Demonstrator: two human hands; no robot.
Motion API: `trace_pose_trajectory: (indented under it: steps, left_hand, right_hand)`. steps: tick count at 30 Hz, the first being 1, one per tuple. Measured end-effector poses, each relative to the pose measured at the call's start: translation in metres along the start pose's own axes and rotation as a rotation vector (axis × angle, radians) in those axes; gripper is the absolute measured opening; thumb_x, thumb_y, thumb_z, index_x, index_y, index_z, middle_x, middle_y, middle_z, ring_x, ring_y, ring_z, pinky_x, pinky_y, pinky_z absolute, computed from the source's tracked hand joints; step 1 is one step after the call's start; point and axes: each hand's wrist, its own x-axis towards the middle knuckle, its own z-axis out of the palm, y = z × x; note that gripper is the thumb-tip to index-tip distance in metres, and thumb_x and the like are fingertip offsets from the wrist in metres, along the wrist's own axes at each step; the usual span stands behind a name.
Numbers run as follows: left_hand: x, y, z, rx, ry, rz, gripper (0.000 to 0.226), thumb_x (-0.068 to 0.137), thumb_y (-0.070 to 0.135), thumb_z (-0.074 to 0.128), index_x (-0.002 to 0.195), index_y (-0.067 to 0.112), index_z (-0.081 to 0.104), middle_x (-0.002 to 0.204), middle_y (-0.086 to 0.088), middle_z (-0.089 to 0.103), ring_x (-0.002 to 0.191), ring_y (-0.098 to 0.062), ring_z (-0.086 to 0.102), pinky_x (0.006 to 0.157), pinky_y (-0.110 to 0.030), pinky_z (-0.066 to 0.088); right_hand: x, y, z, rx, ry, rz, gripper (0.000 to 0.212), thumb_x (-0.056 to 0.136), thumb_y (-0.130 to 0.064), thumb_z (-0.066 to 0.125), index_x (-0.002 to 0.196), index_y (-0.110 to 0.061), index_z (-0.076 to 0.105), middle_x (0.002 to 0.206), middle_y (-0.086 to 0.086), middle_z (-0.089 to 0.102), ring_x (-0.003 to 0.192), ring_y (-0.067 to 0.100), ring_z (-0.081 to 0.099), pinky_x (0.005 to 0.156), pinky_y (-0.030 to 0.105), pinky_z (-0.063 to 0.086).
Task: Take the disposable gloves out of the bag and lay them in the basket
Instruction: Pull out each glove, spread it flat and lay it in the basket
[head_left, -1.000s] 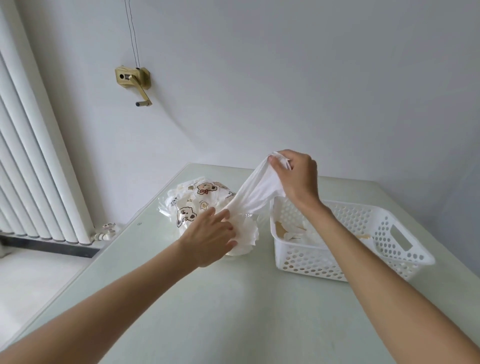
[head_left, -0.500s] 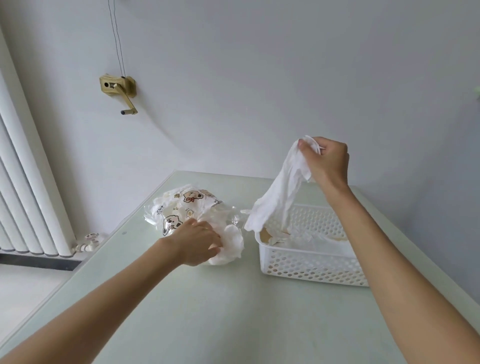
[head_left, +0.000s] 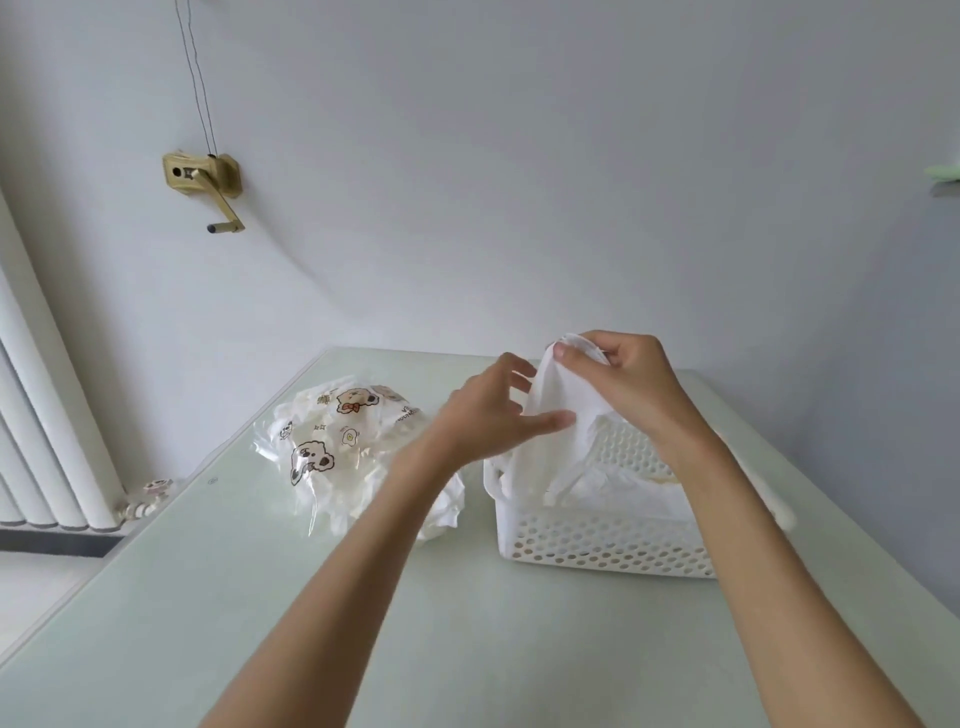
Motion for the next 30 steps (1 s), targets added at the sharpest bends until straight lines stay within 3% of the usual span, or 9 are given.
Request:
trace_pose_trajectory:
  steps: [2, 4, 8, 12, 16, 20, 24, 27, 30]
  left_hand:
    - [0.006, -0.008, 0.012, -0.037, 0.117, 0.001, 0.033, 0.080, 0.037, 0.073, 0.105, 0.027, 0.054, 0.105, 0.010, 0.065, 0.091, -0.012, 0.066, 0.086, -0.036, 0.051]
    - [0.013, -0.019, 0.015, -0.122, 0.176, 0.013, 0.014, 0.081, 0.028, 0.073, 0.088, 0.027, 0.062, 0.093, 0.005, 0.071, 0.084, -0.014, 0.068, 0.083, -0.038, 0.054]
    - [0.023, -0.028, 0.010, -0.217, 0.017, 0.047, 0.010, 0.082, 0.024, 0.075, 0.088, 0.016, 0.075, 0.086, -0.001, 0.075, 0.079, -0.010, 0.070, 0.084, -0.033, 0.057]
    - [0.031, -0.027, 0.009, -0.246, -0.098, 0.056, 0.020, 0.085, 0.028, 0.071, 0.092, 0.010, 0.075, 0.088, -0.004, 0.075, 0.074, -0.004, 0.066, 0.073, -0.018, 0.052]
    - [0.043, -0.026, 0.016, -0.327, 0.043, 0.120, 0.022, 0.091, 0.028, 0.064, 0.087, 0.008, 0.074, 0.066, 0.009, 0.067, 0.060, 0.000, 0.056, 0.064, -0.014, 0.043]
    - [0.052, -0.021, 0.022, -0.375, 0.072, 0.196, 0.059, 0.092, 0.047, 0.051, 0.074, -0.008, 0.056, 0.072, -0.004, 0.047, 0.071, -0.014, 0.045, 0.071, -0.030, 0.036]
    - [0.055, -0.018, 0.032, -0.331, 0.185, 0.204, 0.053, 0.099, 0.039, 0.046, 0.060, 0.008, 0.031, 0.060, -0.004, 0.026, 0.059, -0.021, 0.026, 0.061, -0.032, 0.024]
    - [0.050, -0.024, 0.030, -0.330, 0.333, 0.206, 0.047, 0.089, 0.052, 0.052, 0.059, 0.016, 0.056, 0.055, 0.006, 0.055, 0.058, -0.025, 0.052, 0.064, -0.036, 0.047]
    - [0.039, -0.019, 0.011, -0.376, 0.583, 0.254, 0.033, 0.090, 0.045, 0.057, 0.071, 0.020, 0.068, 0.064, 0.008, 0.066, 0.063, -0.013, 0.059, 0.067, -0.030, 0.048]
  right_hand:
    - [-0.007, 0.010, -0.007, 0.013, -0.003, 0.003, 0.027, 0.086, -0.029, 0.069, 0.088, -0.002, 0.072, 0.079, 0.026, 0.061, 0.069, 0.017, 0.051, 0.067, 0.029, 0.039]
    - [-0.009, 0.024, -0.019, 0.020, 0.028, 0.037, 0.036, 0.084, -0.029, 0.072, 0.087, 0.007, 0.067, 0.069, 0.013, 0.048, 0.066, 0.015, 0.042, 0.064, 0.027, 0.031]
    - [-0.010, 0.042, -0.035, 0.076, 0.139, 0.131, 0.051, 0.081, -0.032, 0.074, 0.077, 0.015, 0.054, 0.071, 0.006, 0.032, 0.066, 0.017, 0.030, 0.059, 0.027, 0.023]
    - [-0.014, 0.051, -0.044, 0.139, 0.321, 0.135, 0.053, 0.084, -0.035, 0.070, 0.059, -0.012, 0.030, 0.062, -0.003, 0.018, 0.056, 0.010, 0.017, 0.050, 0.022, 0.016]
    - [-0.013, 0.054, -0.057, 0.134, 0.417, 0.059, 0.055, 0.089, -0.036, 0.064, 0.056, -0.026, 0.022, 0.059, -0.009, 0.014, 0.055, 0.008, 0.014, 0.049, 0.021, 0.014]
    - [-0.011, 0.056, -0.062, 0.130, 0.462, -0.002, 0.053, 0.093, -0.032, 0.060, 0.058, -0.022, 0.022, 0.055, -0.012, 0.013, 0.053, 0.006, 0.013, 0.048, 0.020, 0.014]
    - [-0.011, 0.057, -0.063, 0.140, 0.488, 0.003, 0.051, 0.093, -0.030, 0.060, 0.060, -0.020, 0.024, 0.054, -0.012, 0.014, 0.052, 0.006, 0.014, 0.047, 0.020, 0.014]
    - [-0.013, 0.047, -0.061, 0.134, 0.473, 0.004, 0.052, 0.092, -0.029, 0.062, 0.057, -0.019, 0.026, 0.053, -0.013, 0.017, 0.051, 0.006, 0.015, 0.047, 0.020, 0.015]
    - [-0.018, 0.023, -0.055, 0.197, 0.418, -0.024, 0.036, 0.089, -0.029, 0.066, 0.062, -0.007, 0.056, 0.060, 0.003, 0.030, 0.055, 0.009, 0.023, 0.048, 0.019, 0.020]
